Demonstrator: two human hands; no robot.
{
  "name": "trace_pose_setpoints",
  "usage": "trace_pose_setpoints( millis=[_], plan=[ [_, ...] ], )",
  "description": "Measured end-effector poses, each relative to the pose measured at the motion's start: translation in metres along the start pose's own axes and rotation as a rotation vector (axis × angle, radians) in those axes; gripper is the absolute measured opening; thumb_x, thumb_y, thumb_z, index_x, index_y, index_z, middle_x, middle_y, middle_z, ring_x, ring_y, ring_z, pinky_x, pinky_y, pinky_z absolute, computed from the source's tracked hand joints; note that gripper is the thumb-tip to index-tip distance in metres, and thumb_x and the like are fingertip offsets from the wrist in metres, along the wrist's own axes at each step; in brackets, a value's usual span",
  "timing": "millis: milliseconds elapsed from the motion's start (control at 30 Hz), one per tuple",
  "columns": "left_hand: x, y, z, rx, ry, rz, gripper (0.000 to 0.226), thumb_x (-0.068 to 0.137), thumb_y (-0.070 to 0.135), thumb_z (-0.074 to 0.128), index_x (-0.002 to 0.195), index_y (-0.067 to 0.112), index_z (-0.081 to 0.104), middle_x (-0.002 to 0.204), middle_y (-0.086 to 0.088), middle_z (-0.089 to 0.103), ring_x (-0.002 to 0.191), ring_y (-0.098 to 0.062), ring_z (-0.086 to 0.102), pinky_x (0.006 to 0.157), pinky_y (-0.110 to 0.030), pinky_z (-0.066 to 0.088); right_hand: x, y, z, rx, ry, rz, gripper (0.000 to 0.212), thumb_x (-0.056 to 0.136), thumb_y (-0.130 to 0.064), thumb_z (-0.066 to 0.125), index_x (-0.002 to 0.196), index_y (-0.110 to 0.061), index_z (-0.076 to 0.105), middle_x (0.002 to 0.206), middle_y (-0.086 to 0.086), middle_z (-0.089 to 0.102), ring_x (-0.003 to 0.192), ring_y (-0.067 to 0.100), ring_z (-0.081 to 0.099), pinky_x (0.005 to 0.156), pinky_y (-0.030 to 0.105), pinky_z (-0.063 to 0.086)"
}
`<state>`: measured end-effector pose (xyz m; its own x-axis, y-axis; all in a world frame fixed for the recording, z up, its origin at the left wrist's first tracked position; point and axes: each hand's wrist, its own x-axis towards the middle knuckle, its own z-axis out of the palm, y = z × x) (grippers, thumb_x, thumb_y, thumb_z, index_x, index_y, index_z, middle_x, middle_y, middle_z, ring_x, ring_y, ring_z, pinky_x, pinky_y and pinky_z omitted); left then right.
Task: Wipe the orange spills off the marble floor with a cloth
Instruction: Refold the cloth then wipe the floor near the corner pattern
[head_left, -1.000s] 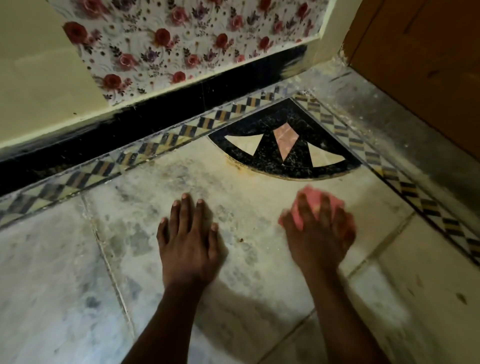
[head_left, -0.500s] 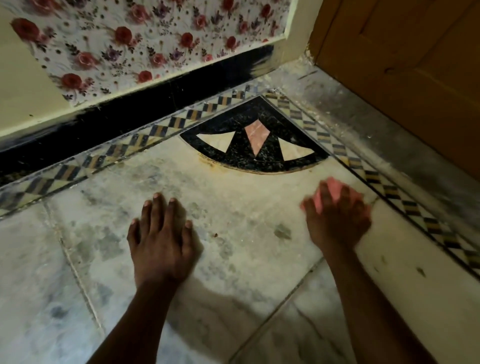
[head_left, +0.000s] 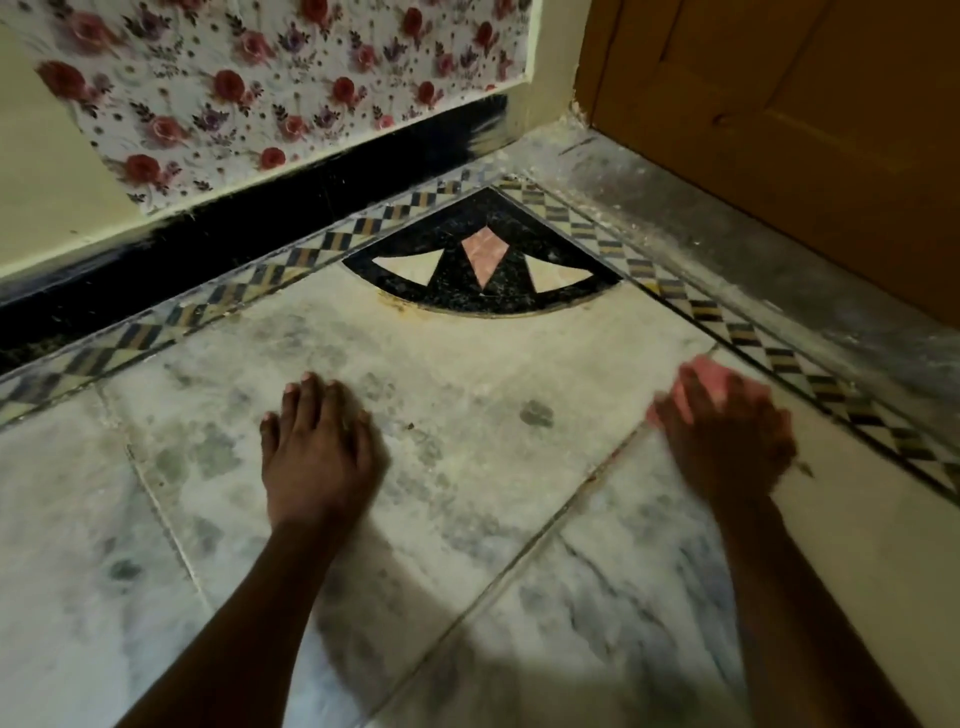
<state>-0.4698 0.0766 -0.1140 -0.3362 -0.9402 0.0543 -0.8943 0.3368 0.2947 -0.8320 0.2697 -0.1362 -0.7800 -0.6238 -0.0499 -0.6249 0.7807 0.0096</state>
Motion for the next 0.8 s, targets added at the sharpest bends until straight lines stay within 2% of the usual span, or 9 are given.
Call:
trace_pose_setpoints(
  millis=[67, 167, 233, 300, 433, 533, 633, 733, 800],
  plan=[
    [-0.005, 0.001, 0.000, -0.013, 0.002, -0.025, 0.071, 0.104, 0.053, 0.023, 0.163, 0.014, 0.033, 0.174, -0.012, 0.023, 0.162, -0.029, 0.017, 0.130, -0.052, 0.012, 0.021, -0.030, -0.015, 0.239, -0.123, 0.173, 0.067, 0.098, -0.079, 0.019, 0.161, -0.055, 0.017, 0.177, 0.005, 0.003, 0.160, 0.046, 0.002, 0.124, 0.070, -0.001],
    [-0.013, 0.014, 0.003, -0.039, -0.007, -0.093, 0.069, 0.098, 0.043, 0.035, 0.157, 0.008, 0.041, 0.170, -0.017, 0.029, 0.159, -0.037, 0.022, 0.127, -0.060, 0.017, 0.005, -0.060, -0.013, 0.208, -0.141, -0.125, 0.070, 0.095, -0.083, 0.011, 0.160, -0.059, 0.004, 0.176, -0.007, -0.009, 0.162, 0.037, -0.010, 0.122, 0.070, -0.011],
    [-0.025, 0.036, 0.005, -0.076, -0.046, -0.115, 0.060, 0.094, 0.030, 0.051, 0.148, 0.003, 0.050, 0.165, -0.022, 0.035, 0.153, -0.042, 0.030, 0.121, -0.064, 0.026, -0.048, -0.053, 0.000, 0.082, -0.015, -0.365, 0.073, 0.094, -0.082, 0.008, 0.161, -0.055, 0.014, 0.176, -0.008, 0.003, 0.163, 0.033, 0.003, 0.126, 0.069, 0.000],
    [-0.045, 0.065, 0.006, -0.172, -0.099, -0.015, 0.061, 0.092, 0.028, 0.055, 0.147, 0.003, 0.053, 0.164, -0.021, 0.039, 0.151, -0.040, 0.036, 0.120, -0.061, 0.029, -0.107, -0.021, 0.006, 0.104, 0.127, -0.477, 0.064, 0.102, -0.068, 0.026, 0.161, -0.046, 0.030, 0.174, -0.006, 0.023, 0.162, 0.028, 0.018, 0.127, 0.064, 0.018],
    [-0.092, 0.110, 0.025, -0.285, -0.196, 0.304, 0.071, 0.090, 0.042, 0.039, 0.153, 0.012, 0.052, 0.169, -0.010, 0.036, 0.157, -0.028, 0.033, 0.127, -0.052, 0.028, -0.112, 0.038, 0.014, 0.154, 0.247, -0.190, 0.061, 0.103, -0.043, 0.030, 0.163, -0.029, 0.036, 0.171, -0.003, 0.032, 0.160, 0.026, 0.025, 0.126, 0.057, 0.025],
    [-0.114, 0.122, 0.036, -0.331, -0.155, 0.317, 0.062, 0.094, 0.035, 0.048, 0.152, 0.015, 0.054, 0.169, -0.005, 0.037, 0.157, -0.024, 0.034, 0.128, -0.045, 0.029, -0.060, 0.022, 0.008, 0.261, 0.216, 0.067, 0.071, 0.096, -0.043, 0.021, 0.159, -0.018, 0.044, 0.167, 0.007, 0.039, 0.156, 0.038, 0.032, 0.128, 0.060, 0.019],
    [-0.117, 0.126, 0.025, -0.401, -0.252, 0.264, 0.062, 0.089, 0.029, 0.049, 0.149, 0.014, 0.058, 0.169, -0.004, 0.037, 0.158, -0.024, 0.030, 0.129, -0.041, 0.025, -0.058, -0.012, 0.006, 0.337, 0.115, -0.096, 0.073, 0.092, -0.035, 0.024, 0.152, -0.006, 0.051, 0.160, 0.017, 0.048, 0.150, 0.045, 0.041, 0.118, 0.065, 0.037],
    [-0.113, 0.128, 0.002, -0.447, -0.361, 0.249, 0.067, 0.083, 0.034, 0.042, 0.137, 0.004, 0.066, 0.156, -0.020, 0.052, 0.149, -0.042, 0.044, 0.126, -0.053, 0.033, -0.109, -0.032, 0.002, 0.506, -0.013, -0.243, 0.066, 0.097, -0.044, 0.028, 0.154, -0.021, 0.051, 0.151, 0.007, 0.060, 0.145, 0.030, 0.052, 0.110, 0.049, 0.052],
    [-0.116, 0.134, -0.037, -0.455, -0.450, 0.186, 0.070, 0.084, 0.039, 0.039, 0.140, 0.003, 0.062, 0.153, -0.021, 0.055, 0.148, -0.045, 0.045, 0.125, -0.049, 0.029, -0.141, -0.040, -0.035, 0.768, -0.120, -0.154, 0.061, 0.099, -0.055, 0.031, 0.148, -0.029, 0.058, 0.132, 0.001, 0.074, 0.121, 0.013, 0.069, 0.102, 0.032, 0.056]
  ],
)
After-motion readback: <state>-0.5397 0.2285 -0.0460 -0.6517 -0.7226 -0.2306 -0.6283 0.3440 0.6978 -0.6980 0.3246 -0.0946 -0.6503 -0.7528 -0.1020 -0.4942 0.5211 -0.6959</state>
